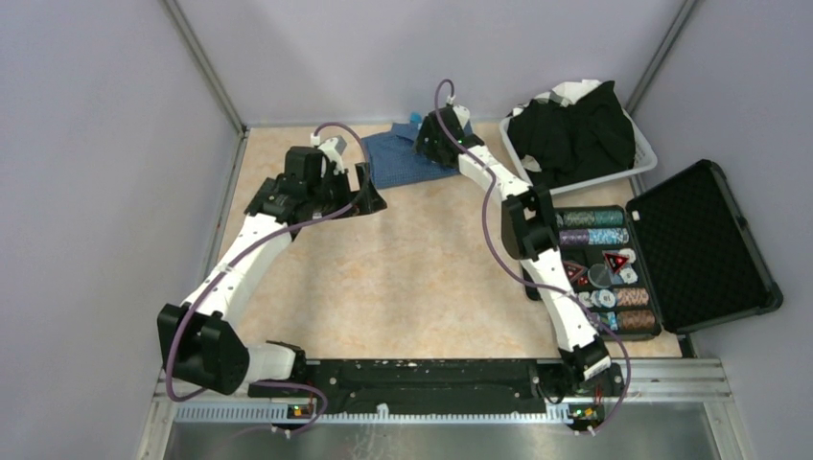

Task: Fold and stack the long sleeve shirts
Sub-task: Move the shirt at the center of the board.

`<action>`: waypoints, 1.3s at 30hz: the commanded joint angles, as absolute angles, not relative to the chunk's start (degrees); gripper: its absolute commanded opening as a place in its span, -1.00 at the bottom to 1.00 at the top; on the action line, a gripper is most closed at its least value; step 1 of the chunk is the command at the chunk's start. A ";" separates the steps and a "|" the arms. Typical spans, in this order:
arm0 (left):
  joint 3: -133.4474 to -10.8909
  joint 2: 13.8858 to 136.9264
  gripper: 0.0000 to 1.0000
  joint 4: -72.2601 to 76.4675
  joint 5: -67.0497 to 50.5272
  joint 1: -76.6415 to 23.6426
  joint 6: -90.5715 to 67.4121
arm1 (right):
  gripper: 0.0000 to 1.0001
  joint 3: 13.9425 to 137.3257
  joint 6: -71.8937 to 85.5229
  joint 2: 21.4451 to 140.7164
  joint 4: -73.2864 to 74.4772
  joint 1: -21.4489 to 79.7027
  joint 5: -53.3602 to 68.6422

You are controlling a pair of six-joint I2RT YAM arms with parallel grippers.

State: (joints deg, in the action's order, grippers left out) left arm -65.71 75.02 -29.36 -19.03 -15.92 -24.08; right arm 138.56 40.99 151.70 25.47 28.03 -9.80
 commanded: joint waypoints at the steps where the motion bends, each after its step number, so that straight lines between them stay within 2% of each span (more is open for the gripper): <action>1: -64.84 77.46 0.97 -25.00 -19.02 -15.73 -25.06 | 0.60 135.25 44.57 148.41 23.19 29.73 -9.19; 6: -69.23 85.51 0.97 -21.59 -15.20 -15.57 -26.62 | 0.65 131.18 43.19 141.57 20.06 29.39 -6.93; 15: -86.81 108.02 0.97 -15.99 -10.78 -14.79 -28.77 | 0.73 125.01 36.98 134.23 18.67 24.62 1.00; 20: -96.28 118.47 0.97 -17.33 -9.68 -14.20 -29.24 | 0.73 114.98 35.83 129.82 16.86 21.36 4.90; 25: -101.42 125.04 0.97 -17.14 -9.06 -14.08 -28.65 | 0.73 103.24 34.25 122.52 13.47 19.28 6.39; 39: -117.35 135.54 0.97 -19.77 -8.24 -13.97 -25.58 | 0.74 85.26 31.27 104.30 13.00 19.01 6.65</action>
State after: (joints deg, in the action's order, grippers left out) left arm -112.62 135.37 -19.11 -8.67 -14.26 -27.44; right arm 88.31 33.08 111.24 15.11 18.63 6.42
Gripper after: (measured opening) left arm 0.987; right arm 0.865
